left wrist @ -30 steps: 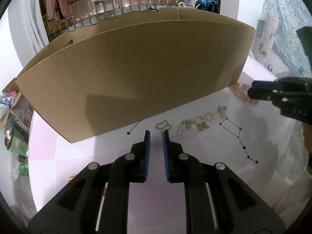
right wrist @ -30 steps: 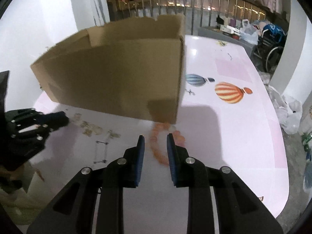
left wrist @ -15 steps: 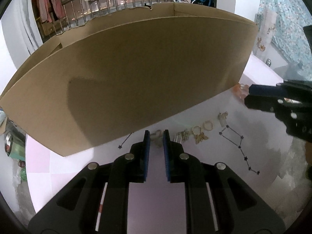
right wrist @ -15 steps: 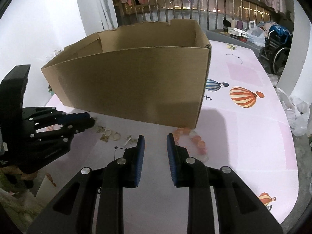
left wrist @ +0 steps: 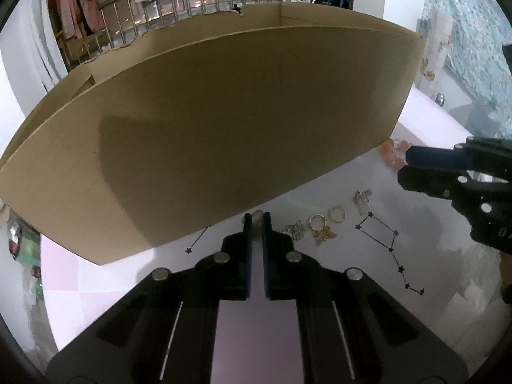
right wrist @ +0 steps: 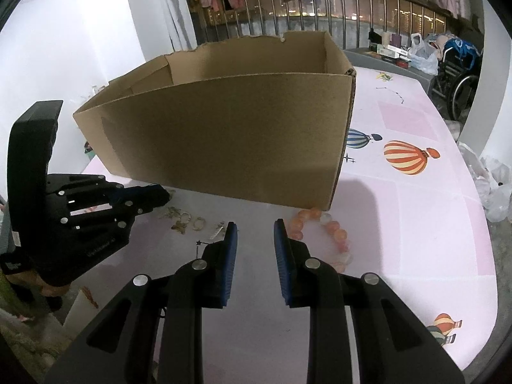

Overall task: Organize jewelry
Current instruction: 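Position the left gripper over the gold clover charm while the right gripper moves to the silver charms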

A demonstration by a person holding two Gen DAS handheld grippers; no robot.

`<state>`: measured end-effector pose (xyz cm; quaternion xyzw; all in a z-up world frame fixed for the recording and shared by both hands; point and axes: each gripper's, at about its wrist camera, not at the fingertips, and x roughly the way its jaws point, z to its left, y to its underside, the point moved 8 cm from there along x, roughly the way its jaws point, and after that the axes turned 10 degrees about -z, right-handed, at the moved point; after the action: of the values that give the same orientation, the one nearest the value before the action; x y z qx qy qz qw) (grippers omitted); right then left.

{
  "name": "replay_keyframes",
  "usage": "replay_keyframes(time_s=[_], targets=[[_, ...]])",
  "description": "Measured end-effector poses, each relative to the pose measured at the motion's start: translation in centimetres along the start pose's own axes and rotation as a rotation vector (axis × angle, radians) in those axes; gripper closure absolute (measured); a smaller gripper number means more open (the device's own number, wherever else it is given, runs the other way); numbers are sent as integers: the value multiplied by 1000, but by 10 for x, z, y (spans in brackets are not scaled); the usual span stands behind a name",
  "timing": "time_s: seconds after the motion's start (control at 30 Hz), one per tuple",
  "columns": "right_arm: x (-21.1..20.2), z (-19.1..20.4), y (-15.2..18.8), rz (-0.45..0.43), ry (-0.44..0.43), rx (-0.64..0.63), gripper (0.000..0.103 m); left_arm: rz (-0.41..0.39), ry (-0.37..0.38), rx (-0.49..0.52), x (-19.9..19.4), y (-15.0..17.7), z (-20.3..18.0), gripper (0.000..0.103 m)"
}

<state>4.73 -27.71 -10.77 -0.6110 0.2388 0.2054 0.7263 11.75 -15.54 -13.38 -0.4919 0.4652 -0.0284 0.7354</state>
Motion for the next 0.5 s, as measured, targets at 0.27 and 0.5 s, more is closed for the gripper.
replay_keyframes(time_s=[0.27, 0.5], targets=[[-6, 3, 0, -11, -5, -3, 79, 17, 15, -13, -7, 5, 3, 98], [-9, 9, 0, -12, -9, -16, 79, 47, 5, -50, -25, 23, 14, 98]])
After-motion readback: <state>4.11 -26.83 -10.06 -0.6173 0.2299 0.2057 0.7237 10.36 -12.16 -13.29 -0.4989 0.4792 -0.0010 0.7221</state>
